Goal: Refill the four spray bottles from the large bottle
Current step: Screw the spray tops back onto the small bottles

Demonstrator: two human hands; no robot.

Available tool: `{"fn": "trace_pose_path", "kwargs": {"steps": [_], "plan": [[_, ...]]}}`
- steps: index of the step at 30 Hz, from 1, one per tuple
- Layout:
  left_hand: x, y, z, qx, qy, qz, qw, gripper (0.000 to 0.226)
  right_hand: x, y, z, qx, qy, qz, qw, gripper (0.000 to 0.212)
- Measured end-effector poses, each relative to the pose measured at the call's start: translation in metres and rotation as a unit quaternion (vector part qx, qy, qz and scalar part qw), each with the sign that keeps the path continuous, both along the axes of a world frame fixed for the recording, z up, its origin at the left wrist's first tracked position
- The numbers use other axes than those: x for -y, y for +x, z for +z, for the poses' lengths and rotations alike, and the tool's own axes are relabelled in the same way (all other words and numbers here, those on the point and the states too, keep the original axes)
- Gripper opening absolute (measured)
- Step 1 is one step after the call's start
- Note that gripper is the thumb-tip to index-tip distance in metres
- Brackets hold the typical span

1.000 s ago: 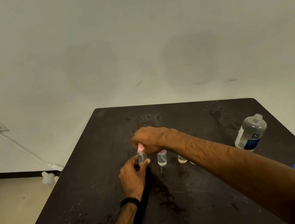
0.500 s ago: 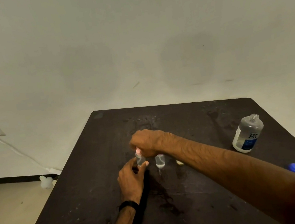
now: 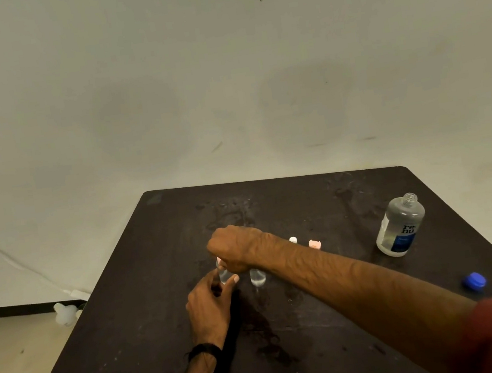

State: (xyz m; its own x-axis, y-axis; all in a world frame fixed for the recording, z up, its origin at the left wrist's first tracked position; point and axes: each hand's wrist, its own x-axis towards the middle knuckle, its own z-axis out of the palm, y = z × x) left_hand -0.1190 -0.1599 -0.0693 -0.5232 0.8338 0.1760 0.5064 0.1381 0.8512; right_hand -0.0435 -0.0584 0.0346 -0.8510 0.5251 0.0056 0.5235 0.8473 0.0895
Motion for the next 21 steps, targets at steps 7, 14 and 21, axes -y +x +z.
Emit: {"fn": "trace_pose_path", "kwargs": {"steps": [7,14,21], "plan": [[-0.007,-0.003,-0.002,-0.025,-0.014,0.012,1.0,0.019,0.004,0.0,0.017,0.016,-0.06,-0.046,0.997,0.022],[-0.007,-0.006,-0.006,-0.04,-0.017,0.013,0.999,0.024,0.009,0.004,0.015,-0.001,-0.087,-0.075,0.993,0.028],[-0.007,-0.009,-0.005,-0.013,-0.026,-0.012,1.0,0.019,0.01,0.01,0.003,-0.034,-0.09,-0.082,0.992,0.03]]}}
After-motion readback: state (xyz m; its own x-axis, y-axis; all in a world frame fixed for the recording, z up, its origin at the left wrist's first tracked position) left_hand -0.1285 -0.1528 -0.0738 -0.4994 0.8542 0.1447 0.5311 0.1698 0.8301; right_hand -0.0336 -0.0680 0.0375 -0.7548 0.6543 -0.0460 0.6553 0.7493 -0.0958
